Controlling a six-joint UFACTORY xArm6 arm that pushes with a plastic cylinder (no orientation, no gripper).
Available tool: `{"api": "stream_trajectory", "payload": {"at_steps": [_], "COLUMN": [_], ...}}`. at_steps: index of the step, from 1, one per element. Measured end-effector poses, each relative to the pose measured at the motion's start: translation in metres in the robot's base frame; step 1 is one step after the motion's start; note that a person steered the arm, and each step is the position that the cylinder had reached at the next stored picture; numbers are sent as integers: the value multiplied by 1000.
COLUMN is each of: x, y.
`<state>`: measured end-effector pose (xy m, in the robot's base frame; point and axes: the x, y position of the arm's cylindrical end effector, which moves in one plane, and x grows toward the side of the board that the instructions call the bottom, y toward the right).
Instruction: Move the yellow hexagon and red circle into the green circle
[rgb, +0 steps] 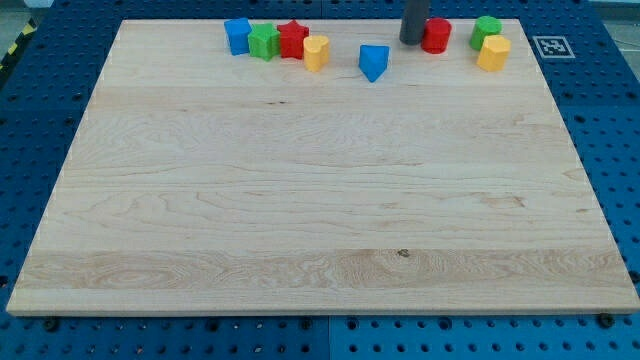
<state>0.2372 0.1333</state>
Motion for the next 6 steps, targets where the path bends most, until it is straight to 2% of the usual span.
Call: {"api": "stream_trajectory", "payload": {"at_steps": [5, 6], "x": [0, 0], "y": [32, 16]}}
